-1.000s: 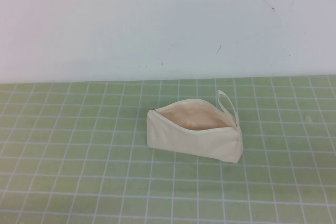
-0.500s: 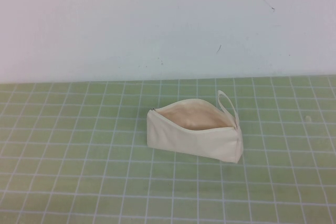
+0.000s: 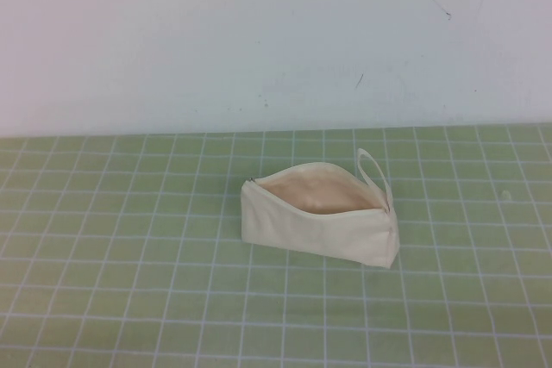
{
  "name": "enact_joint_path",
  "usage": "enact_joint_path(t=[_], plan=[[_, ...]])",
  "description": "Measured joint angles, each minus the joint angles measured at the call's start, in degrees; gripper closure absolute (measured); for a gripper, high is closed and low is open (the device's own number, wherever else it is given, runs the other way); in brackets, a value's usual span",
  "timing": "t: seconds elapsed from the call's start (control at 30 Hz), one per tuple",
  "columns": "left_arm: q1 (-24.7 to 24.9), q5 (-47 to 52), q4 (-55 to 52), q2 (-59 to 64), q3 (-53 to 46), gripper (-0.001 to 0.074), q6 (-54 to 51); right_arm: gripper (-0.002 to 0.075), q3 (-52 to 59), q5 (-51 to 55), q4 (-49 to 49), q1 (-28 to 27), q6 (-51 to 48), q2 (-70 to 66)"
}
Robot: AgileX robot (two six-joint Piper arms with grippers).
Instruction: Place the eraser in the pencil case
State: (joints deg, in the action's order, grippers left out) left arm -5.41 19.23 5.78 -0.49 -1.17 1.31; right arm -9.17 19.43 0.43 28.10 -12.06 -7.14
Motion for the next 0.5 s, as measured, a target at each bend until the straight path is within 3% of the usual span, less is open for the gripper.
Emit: enact_joint_path(t=[0.13, 0.17, 0.27, 0.4, 0.5], plan=[[0.0, 0.0, 0.0, 0.0, 0.0, 0.0738, 0.0, 0.0727, 2.45, -0.12, 0.13, -11.49, 0.24, 3.8], [0.0, 0.0, 0.0, 0.0, 0.0, 0.0738, 0.0, 0.0727, 3.88, -1.38, 0.13, -17.1, 0.44, 5.09], [0.0, 0.0, 0.0, 0.0, 0.0, 0.0738, 0.0, 0.0727, 6.24, -4.1, -0.43, -24.6, 0.59, 7.07], [0.0, 0.0, 0.0, 0.0, 0.0, 0.0738, 0.0, 0.0727, 8.59, -5.68, -3.07, -30.28, 3.62, 7.63], [0.0, 0.0, 0.0, 0.0, 0.0, 0.0738, 0.0, 0.0727, 10.43, -6.36, -3.7, -31.64, 5.2, 7.63]])
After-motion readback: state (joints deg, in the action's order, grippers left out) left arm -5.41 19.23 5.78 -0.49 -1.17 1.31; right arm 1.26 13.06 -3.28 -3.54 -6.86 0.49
